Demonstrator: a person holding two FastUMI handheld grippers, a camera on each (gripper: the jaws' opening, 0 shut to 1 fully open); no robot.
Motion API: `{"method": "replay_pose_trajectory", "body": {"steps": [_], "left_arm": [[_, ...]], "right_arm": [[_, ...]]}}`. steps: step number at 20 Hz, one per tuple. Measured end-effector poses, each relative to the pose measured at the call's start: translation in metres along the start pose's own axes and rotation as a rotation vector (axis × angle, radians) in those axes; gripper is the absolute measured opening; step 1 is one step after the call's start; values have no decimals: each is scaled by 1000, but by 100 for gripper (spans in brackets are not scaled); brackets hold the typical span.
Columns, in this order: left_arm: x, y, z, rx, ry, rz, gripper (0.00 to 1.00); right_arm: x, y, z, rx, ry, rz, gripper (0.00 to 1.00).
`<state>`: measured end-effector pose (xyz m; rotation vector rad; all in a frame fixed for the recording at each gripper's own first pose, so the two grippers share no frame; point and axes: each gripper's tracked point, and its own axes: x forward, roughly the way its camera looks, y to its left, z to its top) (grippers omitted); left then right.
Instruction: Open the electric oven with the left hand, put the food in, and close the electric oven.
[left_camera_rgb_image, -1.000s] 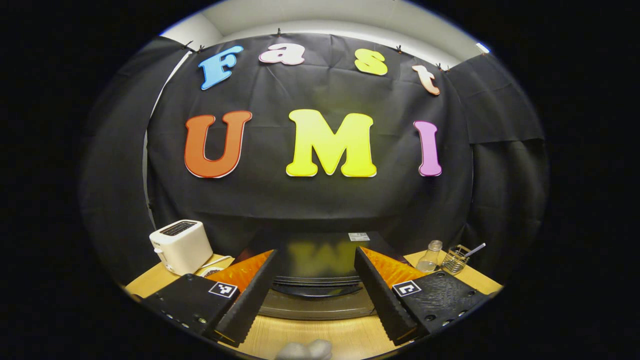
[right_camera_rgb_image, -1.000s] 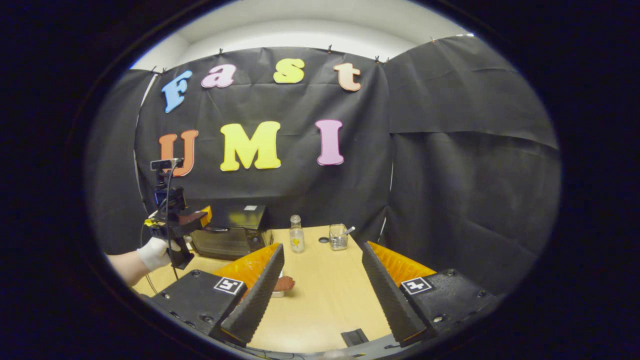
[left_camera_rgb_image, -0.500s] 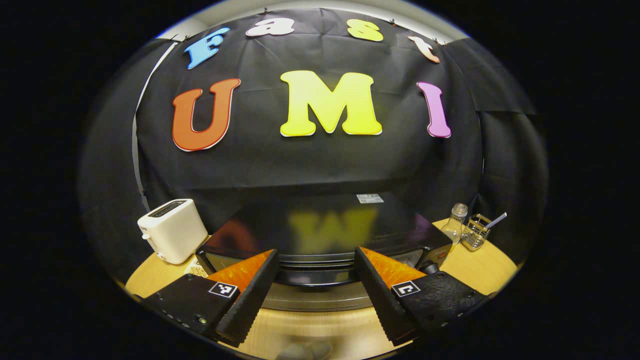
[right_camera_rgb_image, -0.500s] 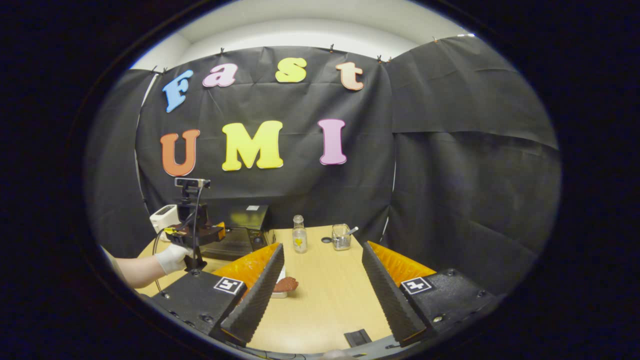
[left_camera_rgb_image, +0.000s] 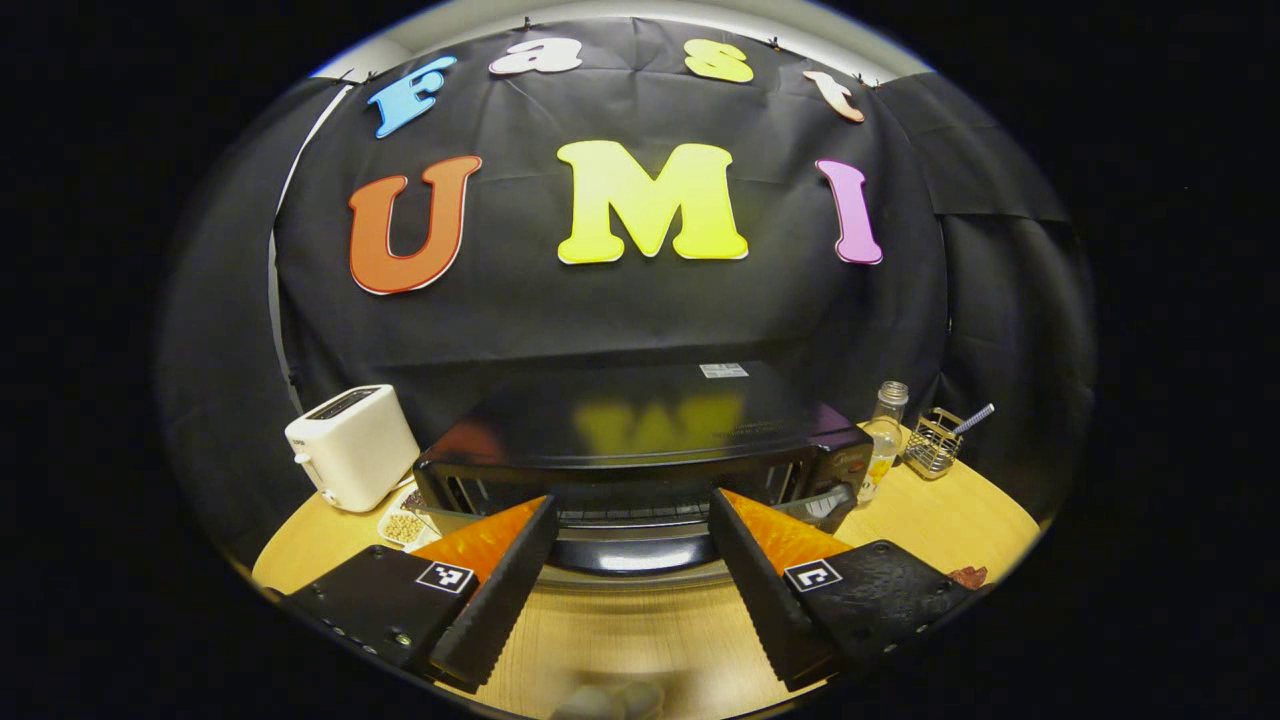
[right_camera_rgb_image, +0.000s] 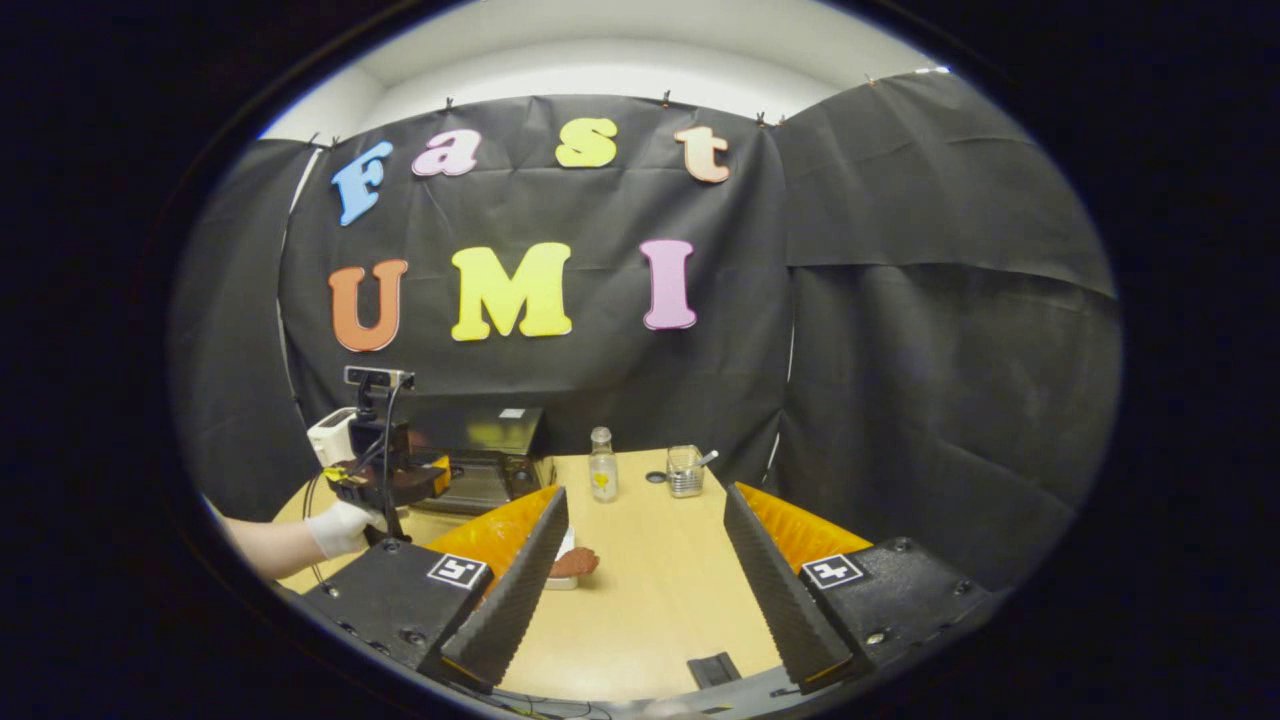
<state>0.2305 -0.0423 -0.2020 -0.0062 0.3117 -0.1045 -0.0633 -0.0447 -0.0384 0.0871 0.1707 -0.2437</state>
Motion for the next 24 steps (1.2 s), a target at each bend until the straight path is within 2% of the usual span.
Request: {"method": "replay_pose_trajectory", "body": {"steps": [1, 2, 13, 20, 24], "left_arm": [[-7, -1, -5, 0, 4, -1, 97], [-13, -1, -12, -2, 13, -1, 97], [-60, -9, -102, -10, 138, -2, 97], [-62, -13, -171, -32, 277, -4, 97], [-59, -15, -175, -6, 260, -7, 97]], "right_arm": [[-3, 1, -3, -2, 4, 3, 96], [-5, 1, -5, -4, 5, 7, 99], [-24, -8, -31, -12, 69, -3, 99], [-29, -10, -36, -58, 98, -7, 99], [-27, -14, -42, -65, 118, -14, 100]]}}
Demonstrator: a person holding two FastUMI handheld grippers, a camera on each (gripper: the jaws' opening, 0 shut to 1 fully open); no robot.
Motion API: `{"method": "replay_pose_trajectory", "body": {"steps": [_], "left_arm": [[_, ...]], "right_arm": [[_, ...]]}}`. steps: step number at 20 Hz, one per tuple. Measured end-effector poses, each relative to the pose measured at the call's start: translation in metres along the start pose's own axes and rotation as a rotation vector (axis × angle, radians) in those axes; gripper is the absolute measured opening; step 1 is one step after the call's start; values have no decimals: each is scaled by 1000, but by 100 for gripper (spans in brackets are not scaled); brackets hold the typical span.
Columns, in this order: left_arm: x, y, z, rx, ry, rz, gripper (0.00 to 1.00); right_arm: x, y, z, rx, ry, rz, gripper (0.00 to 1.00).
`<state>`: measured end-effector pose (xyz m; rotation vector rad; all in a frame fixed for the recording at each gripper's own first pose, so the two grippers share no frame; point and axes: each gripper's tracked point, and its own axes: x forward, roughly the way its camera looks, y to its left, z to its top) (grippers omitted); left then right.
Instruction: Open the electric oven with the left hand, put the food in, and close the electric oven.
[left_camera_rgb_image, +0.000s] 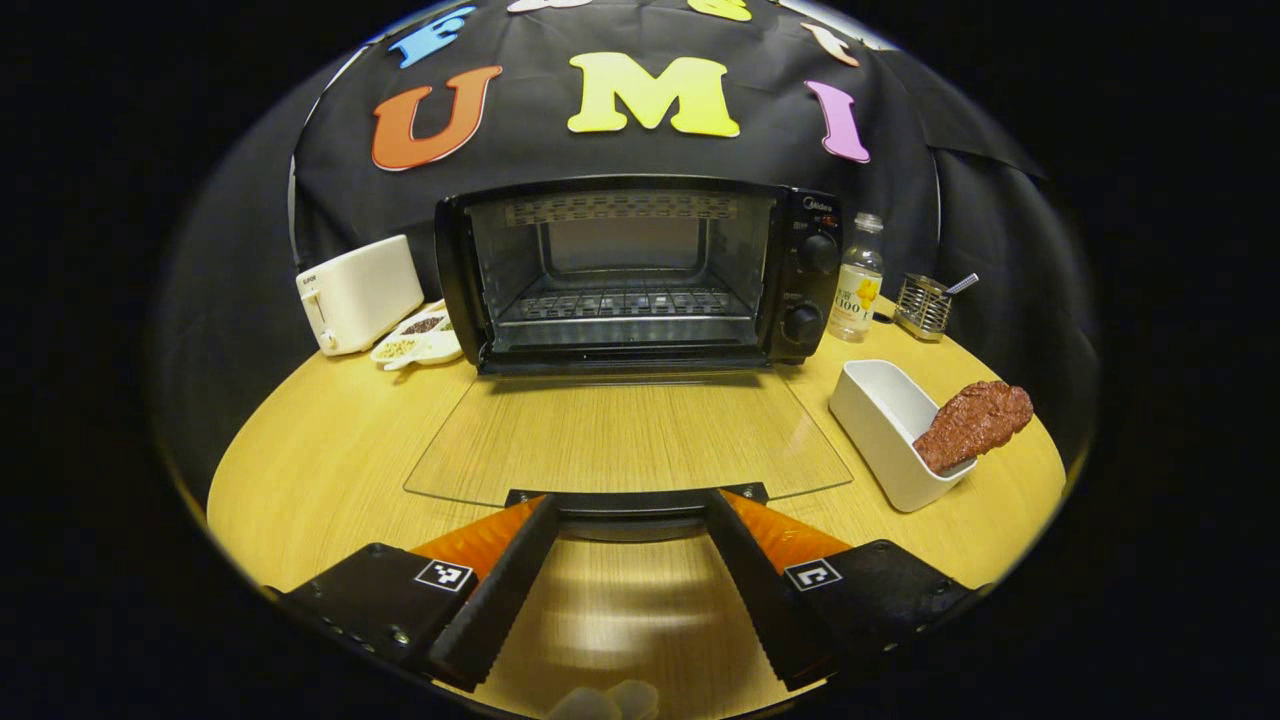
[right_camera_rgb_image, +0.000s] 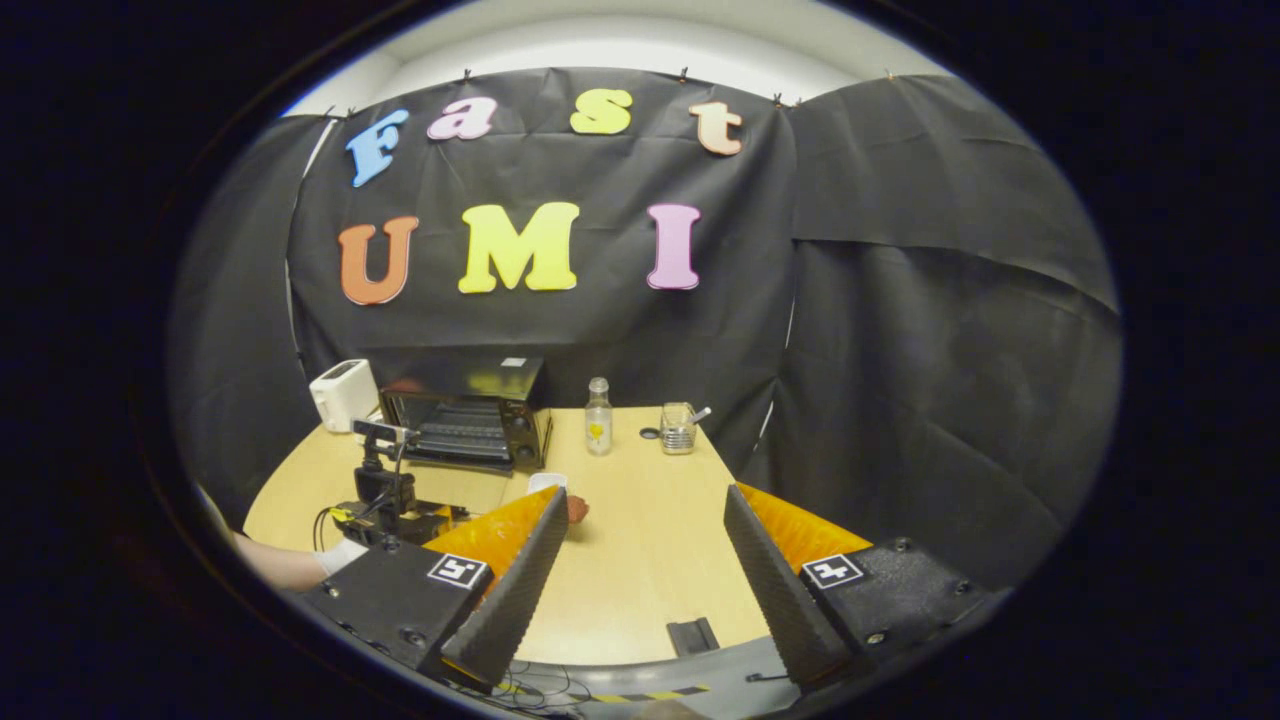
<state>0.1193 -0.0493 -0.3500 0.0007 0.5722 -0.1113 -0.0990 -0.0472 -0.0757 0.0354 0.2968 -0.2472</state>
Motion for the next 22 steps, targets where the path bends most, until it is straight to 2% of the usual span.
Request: {"method": "replay_pose_trajectory", "body": {"steps": [3, 7, 11, 12, 14, 18, 22], "left_arm": [[-7, 2, 14, -2, -58, -19, 96], [-33, 7, 46, 45, -148, -37, 96], [-85, 20, 77, -33, -228, -41, 96], [-98, 27, 87, -45, -254, -31, 96], [-127, 41, 103, -79, -291, -2, 96], [-175, 64, 131, -134, -350, 77, 95], [-210, 76, 148, -147, -365, 173, 95]], "right_arm": [[3, 0, 1, 6, 2, 5, 100], [14, -1, 2, 13, -12, 31, 99], [41, 0, -2, 42, -9, 100, 97], [52, 1, -6, 45, 0, 119, 99], [78, 6, -15, 38, 29, 157, 97], [142, 26, -40, 7, 104, 273, 99], [212, 54, -77, 44, 235, 399, 96]]}}
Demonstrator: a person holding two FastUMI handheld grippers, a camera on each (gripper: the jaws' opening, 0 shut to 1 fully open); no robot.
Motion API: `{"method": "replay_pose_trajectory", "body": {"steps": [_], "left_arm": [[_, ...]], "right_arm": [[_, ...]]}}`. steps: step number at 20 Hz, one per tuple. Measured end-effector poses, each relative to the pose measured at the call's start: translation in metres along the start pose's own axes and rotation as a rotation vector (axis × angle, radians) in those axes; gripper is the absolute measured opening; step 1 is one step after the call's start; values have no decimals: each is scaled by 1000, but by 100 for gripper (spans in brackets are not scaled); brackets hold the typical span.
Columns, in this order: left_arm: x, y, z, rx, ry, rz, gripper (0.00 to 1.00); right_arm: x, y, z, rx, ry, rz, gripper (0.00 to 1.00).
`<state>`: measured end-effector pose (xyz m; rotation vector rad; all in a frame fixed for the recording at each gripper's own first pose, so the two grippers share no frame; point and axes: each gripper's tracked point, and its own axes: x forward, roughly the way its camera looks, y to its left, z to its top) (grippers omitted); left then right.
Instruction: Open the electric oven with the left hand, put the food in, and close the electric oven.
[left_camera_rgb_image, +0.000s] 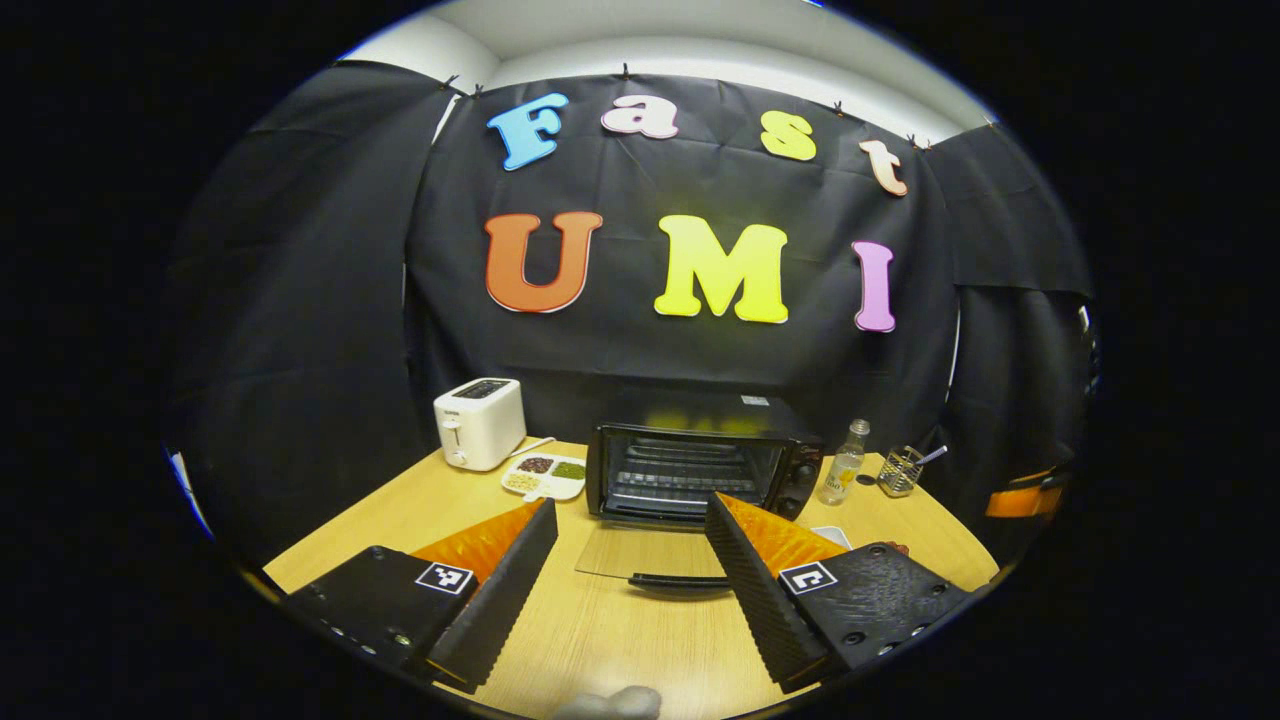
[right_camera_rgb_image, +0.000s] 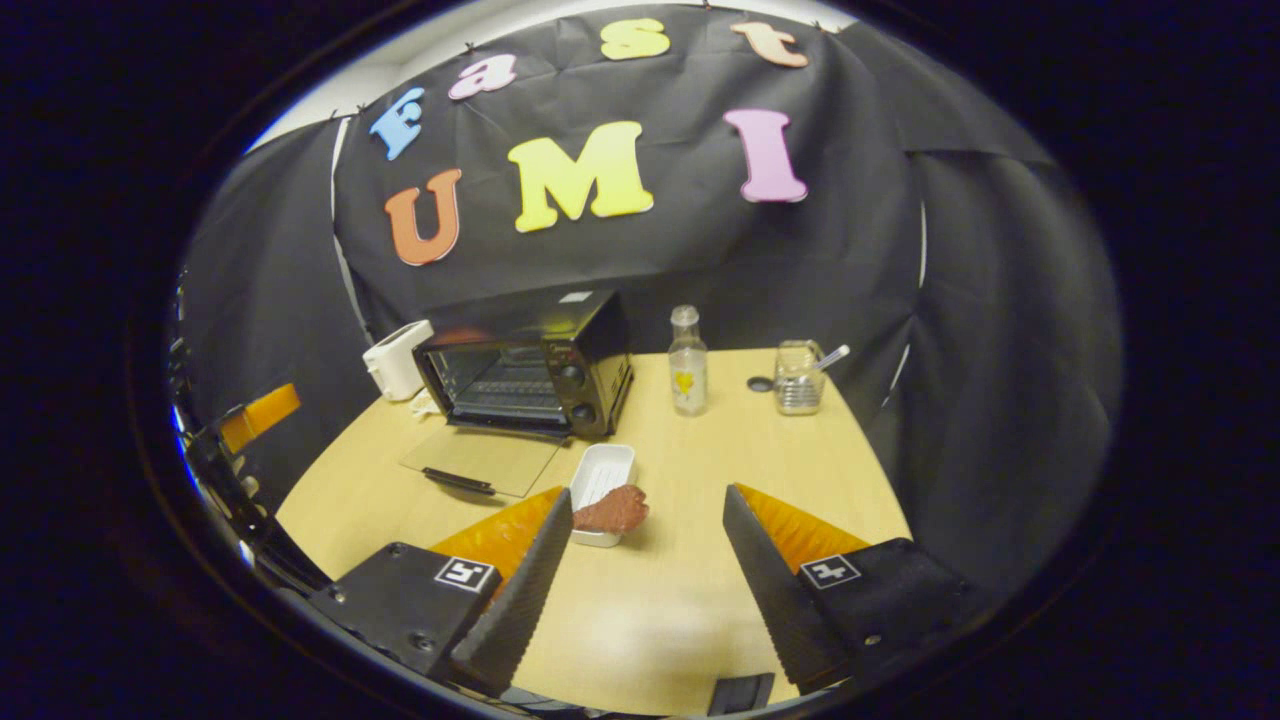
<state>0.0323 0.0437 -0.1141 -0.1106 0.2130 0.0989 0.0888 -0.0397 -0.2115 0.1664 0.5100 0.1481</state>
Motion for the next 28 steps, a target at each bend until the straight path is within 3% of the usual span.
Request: {"method": "replay_pose_trajectory", "body": {"steps": [4, 8, 11, 12, 13, 14, 15, 17, 23, 28], "left_arm": [[-18, 2, 22, 51, -23, 93, 95], [-31, -3, 35, 42, -26, 174, 95], [-36, -6, 41, 37, -24, 219, 95], [-37, -7, 43, 33, -23, 229, 95], [-37, -8, 45, 31, -24, 240, 95], [-38, -7, 47, 35, -23, 252, 95], [-40, -6, 48, 38, -22, 263, 95], [-43, -6, 50, 44, -19, 279, 95], [-49, 0, 50, 39, -12, 287, 95], [-54, 20, 50, 34, -17, 252, 95]], "right_arm": [[63, -5, -26, 88, 148, 105, 89], [104, -6, -45, 203, 272, 189, 75], [115, 2, -55, 309, 344, 266, 53], [118, 3, -55, 332, 362, 281, 55], [121, 4, -55, 346, 372, 291, 37], [122, 6, -54, 363, 376, 306, 39], [123, 8, -53, 374, 386, 317, 29], [123, 8, -51, 388, 393, 323, 21], [112, 14, -39, 395, 362, 345, 14], [95, 40, -13, 397, 266, 349, 13]]}}
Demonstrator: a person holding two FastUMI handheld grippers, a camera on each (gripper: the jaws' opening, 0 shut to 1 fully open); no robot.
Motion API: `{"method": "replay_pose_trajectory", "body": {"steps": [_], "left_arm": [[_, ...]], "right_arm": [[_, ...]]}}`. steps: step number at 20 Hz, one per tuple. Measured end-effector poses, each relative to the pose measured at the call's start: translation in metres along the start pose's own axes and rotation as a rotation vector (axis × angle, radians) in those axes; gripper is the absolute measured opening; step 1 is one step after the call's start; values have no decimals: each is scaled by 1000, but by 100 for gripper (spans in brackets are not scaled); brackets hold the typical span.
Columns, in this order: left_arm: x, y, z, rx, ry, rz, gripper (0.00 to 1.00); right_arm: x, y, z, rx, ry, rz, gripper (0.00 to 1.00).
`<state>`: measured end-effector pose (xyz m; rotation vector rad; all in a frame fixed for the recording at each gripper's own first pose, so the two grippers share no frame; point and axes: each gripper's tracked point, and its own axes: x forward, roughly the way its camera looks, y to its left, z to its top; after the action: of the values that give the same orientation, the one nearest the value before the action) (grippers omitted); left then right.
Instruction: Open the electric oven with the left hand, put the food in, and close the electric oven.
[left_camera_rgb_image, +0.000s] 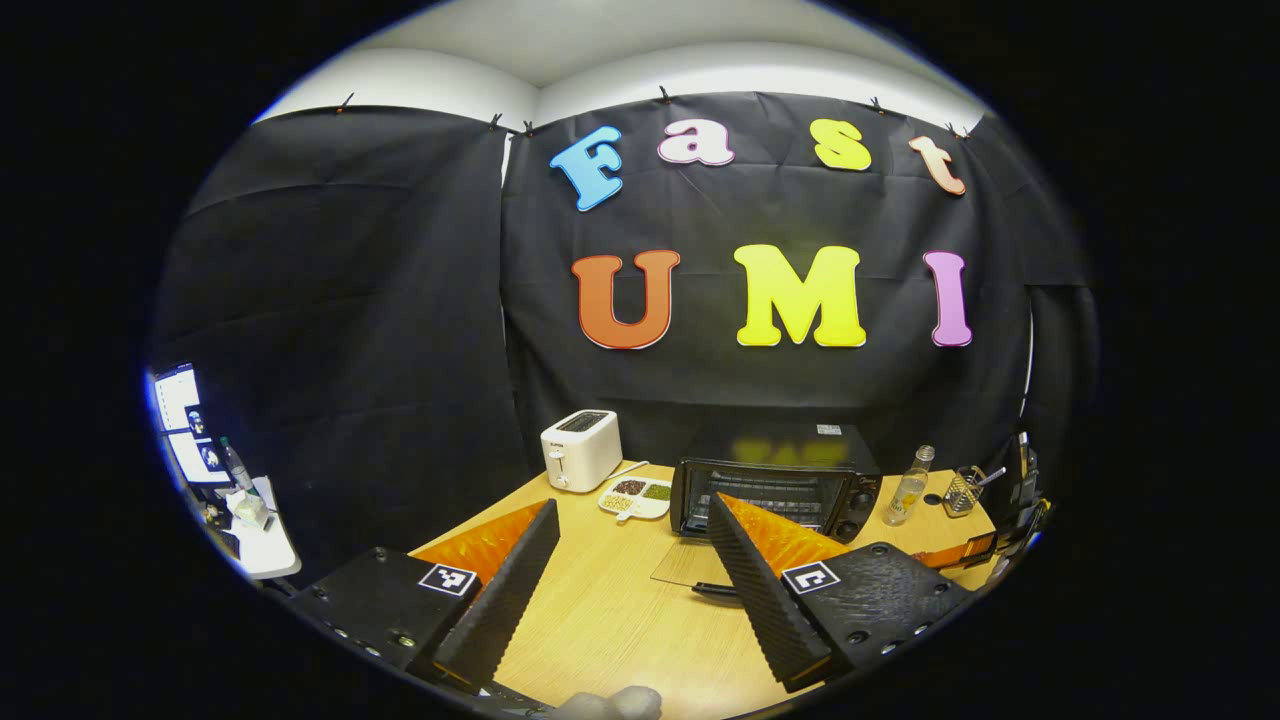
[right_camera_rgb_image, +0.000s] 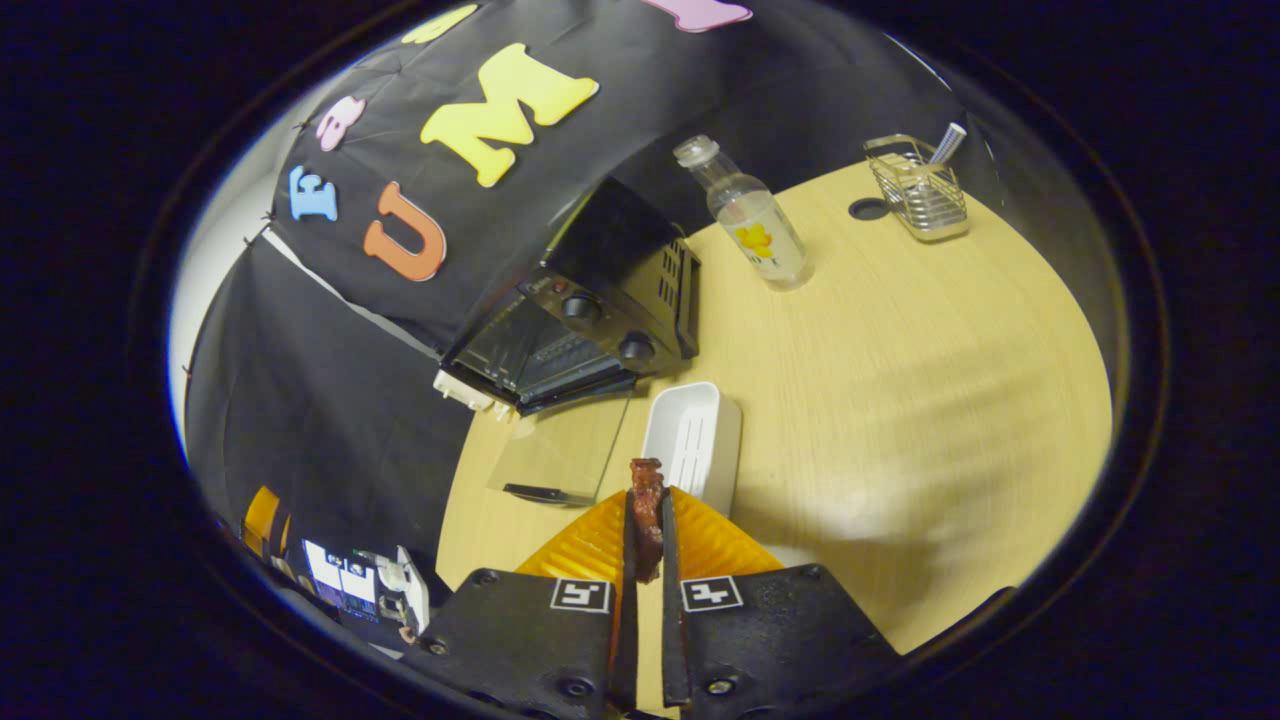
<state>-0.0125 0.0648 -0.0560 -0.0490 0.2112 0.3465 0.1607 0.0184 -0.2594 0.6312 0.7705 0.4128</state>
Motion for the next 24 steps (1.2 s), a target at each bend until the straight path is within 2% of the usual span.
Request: {"method": "replay_pose_trajectory", "body": {"steps": [3, 8, 11, 15, 18, 21, 24], "left_arm": [[-6, 21, -2, 20, 5, -42, 95], [-19, 58, 2, 72, 0, -123, 95], [-26, 77, -2, 98, 4, -168, 95], [-32, 88, -7, 83, 38, -200, 95], [-32, 102, -7, 67, 53, -183, 97], [-26, 115, -9, 54, 61, -133, 97], [-18, 125, -8, 57, 50, -89, 96]], "right_arm": [[1, 38, -1, 2, -85, 5, 12], [25, 115, -14, 154, -242, 52, 12], [54, 151, -20, 294, -330, 79, 13], [107, 171, -14, 548, -466, 120, 12], [145, 178, -14, 647, -516, 121, 12], [177, 173, 0, 728, -587, 103, 12], [207, 172, 11, 789, -601, 108, 12]]}}
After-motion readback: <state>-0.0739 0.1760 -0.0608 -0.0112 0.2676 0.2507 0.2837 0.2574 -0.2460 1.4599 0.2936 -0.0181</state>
